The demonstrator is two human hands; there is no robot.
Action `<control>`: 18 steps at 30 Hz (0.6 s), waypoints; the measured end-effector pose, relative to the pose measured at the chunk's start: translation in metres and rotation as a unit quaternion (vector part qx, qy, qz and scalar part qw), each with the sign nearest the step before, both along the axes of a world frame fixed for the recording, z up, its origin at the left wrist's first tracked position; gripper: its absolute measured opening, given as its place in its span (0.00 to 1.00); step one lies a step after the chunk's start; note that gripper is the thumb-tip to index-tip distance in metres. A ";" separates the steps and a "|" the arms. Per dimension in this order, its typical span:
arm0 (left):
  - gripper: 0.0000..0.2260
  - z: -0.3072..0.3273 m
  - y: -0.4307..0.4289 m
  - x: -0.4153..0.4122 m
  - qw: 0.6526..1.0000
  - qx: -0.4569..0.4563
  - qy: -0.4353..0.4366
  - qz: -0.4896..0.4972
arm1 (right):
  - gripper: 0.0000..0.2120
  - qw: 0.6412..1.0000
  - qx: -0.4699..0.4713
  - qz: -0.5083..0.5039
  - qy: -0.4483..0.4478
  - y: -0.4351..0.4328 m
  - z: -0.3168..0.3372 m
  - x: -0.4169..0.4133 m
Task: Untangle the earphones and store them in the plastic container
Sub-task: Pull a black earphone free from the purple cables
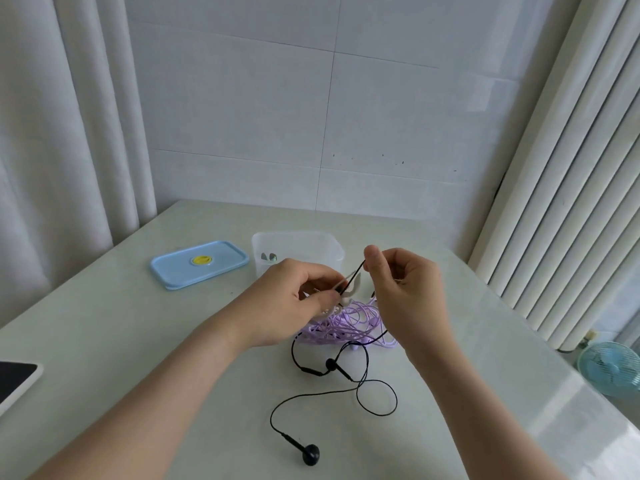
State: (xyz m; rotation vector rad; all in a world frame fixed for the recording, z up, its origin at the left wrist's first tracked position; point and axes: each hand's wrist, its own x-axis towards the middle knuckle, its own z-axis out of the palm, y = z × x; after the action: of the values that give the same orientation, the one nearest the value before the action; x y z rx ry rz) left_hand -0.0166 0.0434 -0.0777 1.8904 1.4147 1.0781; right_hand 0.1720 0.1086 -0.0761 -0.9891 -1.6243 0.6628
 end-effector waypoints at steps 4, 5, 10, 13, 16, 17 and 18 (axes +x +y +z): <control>0.08 0.004 -0.002 0.000 0.990 0.014 -0.140 -0.020 | 0.16 0.999 -0.010 -0.023 -0.042 0.005 -0.003 0.003; 0.08 0.006 -0.003 0.001 0.982 0.012 -0.187 -0.032 | 0.16 0.998 -0.017 -0.011 -0.054 0.004 -0.004 0.003; 0.09 0.012 -0.002 0.004 0.943 0.010 -0.333 -0.003 | 0.18 0.992 -0.045 0.061 -0.098 -0.003 -0.002 0.002; 0.09 0.012 -0.001 0.002 0.944 0.012 -0.327 0.054 | 0.16 0.983 -0.076 0.124 -0.115 -0.008 -0.001 0.001; 0.09 0.013 0.000 0.000 0.930 -0.005 -0.361 0.074 | 0.16 0.967 -0.087 0.188 -0.145 -0.016 0.001 -0.002; 0.10 0.014 0.000 0.000 0.925 -0.004 -0.372 0.080 | 0.17 0.963 -0.090 0.205 -0.151 -0.020 0.003 -0.003; 0.10 0.014 0.000 0.000 0.922 -0.001 -0.378 0.089 | 0.17 0.959 -0.098 0.221 -0.150 -0.023 0.005 -0.003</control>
State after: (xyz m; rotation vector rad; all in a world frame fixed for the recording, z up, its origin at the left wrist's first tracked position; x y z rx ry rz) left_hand -0.0161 0.0432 -0.0632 1.1279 1.1187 1.6532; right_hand 0.1689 0.0860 -0.0712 -0.9022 -2.1115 1.0284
